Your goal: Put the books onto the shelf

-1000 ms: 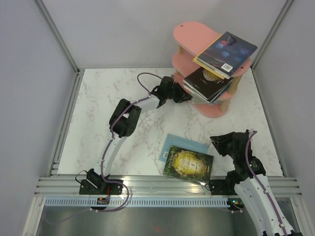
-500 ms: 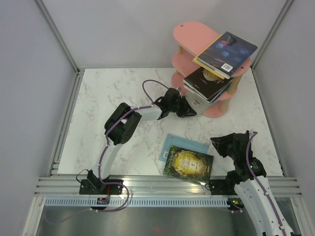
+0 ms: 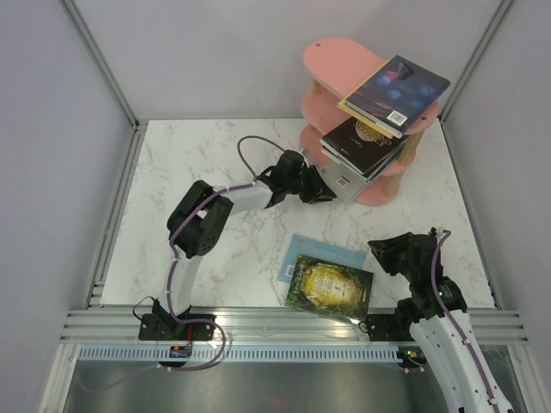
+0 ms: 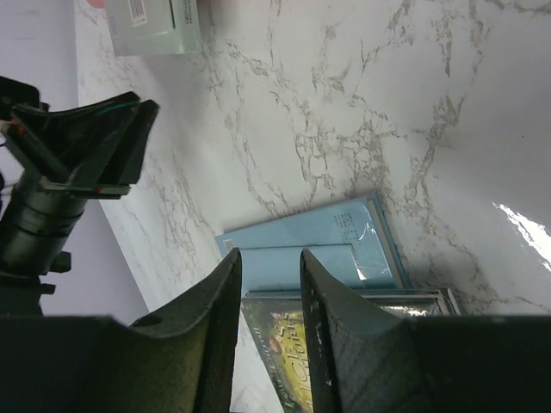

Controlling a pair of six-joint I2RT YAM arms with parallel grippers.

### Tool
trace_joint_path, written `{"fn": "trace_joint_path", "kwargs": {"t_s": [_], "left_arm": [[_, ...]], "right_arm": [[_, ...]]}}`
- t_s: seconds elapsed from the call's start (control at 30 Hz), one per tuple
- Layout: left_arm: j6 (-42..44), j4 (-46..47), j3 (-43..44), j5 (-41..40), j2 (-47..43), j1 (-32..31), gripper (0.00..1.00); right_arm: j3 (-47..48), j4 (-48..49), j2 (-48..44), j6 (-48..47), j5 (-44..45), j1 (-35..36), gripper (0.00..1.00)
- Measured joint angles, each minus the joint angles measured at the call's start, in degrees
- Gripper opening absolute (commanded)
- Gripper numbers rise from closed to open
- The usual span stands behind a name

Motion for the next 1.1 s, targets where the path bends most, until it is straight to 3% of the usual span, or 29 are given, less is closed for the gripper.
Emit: {"fn": "trace_joint_path", "kwargs": {"t_s": [0.07, 0.13, 0.2, 0.27, 0.33, 0.37, 0.57, 0.7, 0.83, 0.97, 1.1], "left_arm": [[0.1, -0.1, -0.3, 0.8, -2.4, 0.9, 0.33], [0.5, -0.2, -1.2, 2.1, -5.8, 2.1, 0.37], [1.5, -0.6, -3.0, 3.6, -9.4, 3.4, 0.58], [3.6, -1.6, -5.7, 4.9, -13.2, 5.5, 0.74], [6.0, -4.0, -9.3, 5.7, -17.0, 7.1, 0.84], [7.2, -5.6, -10.4, 5.8, -18.3, 7.7, 1.0], [16.0, -19.5, -18.3, 2.3, -27.6, 7.0, 1.0], [20.2, -24.5, -21.8, -3.7, -37.9, 3.6, 1.0], [20.7, -19.1, -30.3, 1.0, -48.1, 5.1, 1.0], [19.9, -17.1, -37.2, 5.0, -45.5, 8.6, 1.0], [19.1, -22.0, -43.5, 4.5, -48.0, 6.5, 1.0]], "right_arm": [[0.1, -0.1, 0.0, -0.5, -0.2, 0.0, 0.4], [1.0, -0.6, 0.5, -1.8, -0.4, 0.0, 0.54], [2.7, -1.5, 2.4, -3.2, -0.7, 0.0, 0.72], [4.2, -2.5, 4.9, -4.9, -1.6, 0.0, 0.79], [5.6, -3.8, 9.2, -7.1, -3.1, 0.0, 0.84], [6.2, -4.9, 11.9, -8.6, -3.6, 0.0, 0.84], [16.8, -17.5, 26.6, -20.2, 0.0, 0.0, 0.86], [22.4, -21.4, 24.0, -25.3, 3.0, 0.0, 0.88], [23.0, -22.7, 16.6, -27.7, 2.5, 0.0, 0.94], [23.1, -25.5, 11.0, -29.6, 4.2, 0.0, 0.98], [23.2, -27.3, 16.3, -32.3, 3.5, 0.0, 0.98]]}}
